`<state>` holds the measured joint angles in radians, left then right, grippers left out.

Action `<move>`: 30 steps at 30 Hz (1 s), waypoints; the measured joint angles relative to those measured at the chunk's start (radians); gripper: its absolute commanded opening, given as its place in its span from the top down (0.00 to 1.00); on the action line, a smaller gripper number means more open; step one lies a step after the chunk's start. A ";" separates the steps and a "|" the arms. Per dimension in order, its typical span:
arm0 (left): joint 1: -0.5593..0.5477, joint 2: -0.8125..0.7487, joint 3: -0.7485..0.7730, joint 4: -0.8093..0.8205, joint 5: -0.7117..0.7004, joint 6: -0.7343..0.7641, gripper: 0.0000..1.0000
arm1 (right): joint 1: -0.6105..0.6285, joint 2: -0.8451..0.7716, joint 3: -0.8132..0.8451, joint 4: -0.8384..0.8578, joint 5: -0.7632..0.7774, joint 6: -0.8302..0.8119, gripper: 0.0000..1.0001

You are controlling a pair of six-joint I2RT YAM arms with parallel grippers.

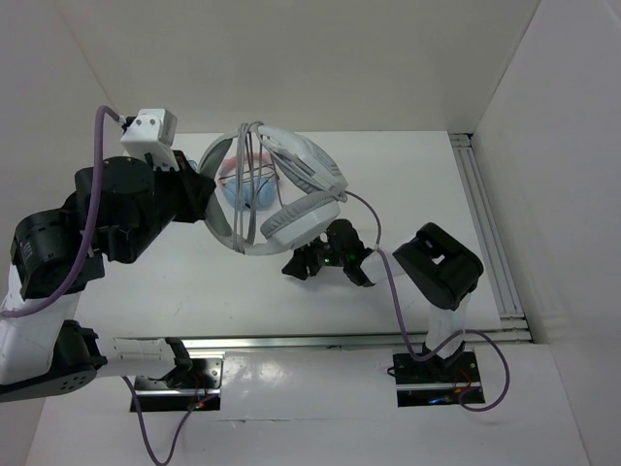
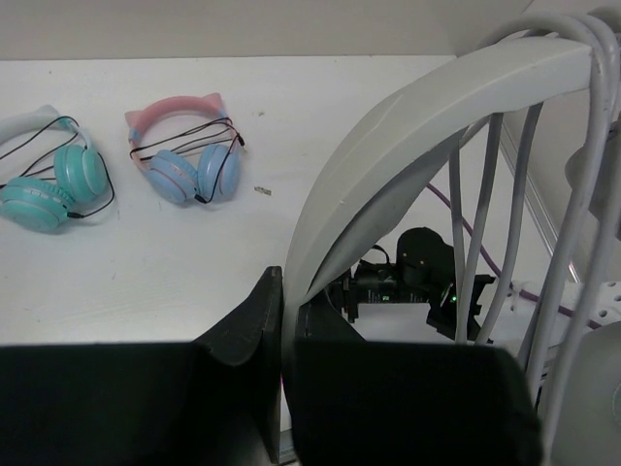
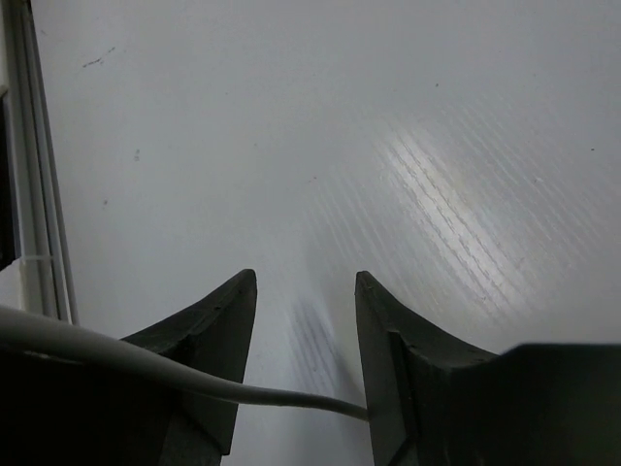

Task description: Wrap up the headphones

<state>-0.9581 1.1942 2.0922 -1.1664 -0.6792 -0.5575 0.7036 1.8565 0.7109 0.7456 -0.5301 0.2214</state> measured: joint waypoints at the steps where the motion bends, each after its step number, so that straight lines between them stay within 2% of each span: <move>1: 0.000 0.000 -0.001 -0.005 0.003 0.000 1.00 | 0.000 0.005 0.004 -0.003 0.002 -0.005 0.47; 6: 0.000 -0.001 -0.004 -0.012 0.005 0.001 1.00 | 0.000 0.015 0.013 -0.018 0.031 -0.022 0.41; 12: 0.000 -0.001 -0.004 -0.025 0.006 0.003 1.00 | -0.020 0.003 0.015 -0.059 0.058 -0.053 0.41; 14: 0.000 -0.001 -0.004 -0.026 0.009 0.003 1.00 | -0.031 -0.003 0.019 -0.089 0.070 -0.071 0.44; 15: 0.000 -0.001 -0.004 -0.026 0.012 0.003 1.00 | -0.035 -0.007 0.023 -0.106 0.080 -0.082 0.49; 16: 0.000 -0.001 -0.004 -0.026 0.014 0.003 1.00 | -0.037 -0.009 0.024 -0.116 0.089 -0.090 0.58; 17: 0.000 -0.001 -0.004 -0.027 0.017 0.004 1.00 | -0.039 -0.013 0.024 -0.126 0.101 -0.100 0.71; 18: 0.000 -0.001 -0.004 -0.027 0.021 0.003 1.00 | -0.040 -0.019 0.024 -0.139 0.112 -0.107 0.92; 19: 0.000 -0.001 -0.004 -0.027 0.024 0.003 1.00 | -0.042 -0.024 0.024 -0.147 0.118 -0.119 0.98; 25: 0.001 -0.001 -0.004 -0.031 0.019 0.002 1.00 | -0.048 -0.066 0.007 -0.156 0.140 -0.116 1.00; 28: 0.006 -0.001 -0.004 -0.035 -0.021 -0.009 1.00 | -0.035 -0.165 -0.075 -0.151 0.193 -0.087 1.00; 30: 0.023 -0.001 -0.005 -0.039 -0.063 -0.031 1.00 | 0.010 -0.283 -0.154 -0.149 0.282 -0.050 1.00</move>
<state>-0.9356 1.1934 2.0876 -1.2053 -0.7425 -0.5880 0.7139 1.5738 0.5568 0.5968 -0.2485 0.1719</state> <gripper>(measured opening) 0.120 0.017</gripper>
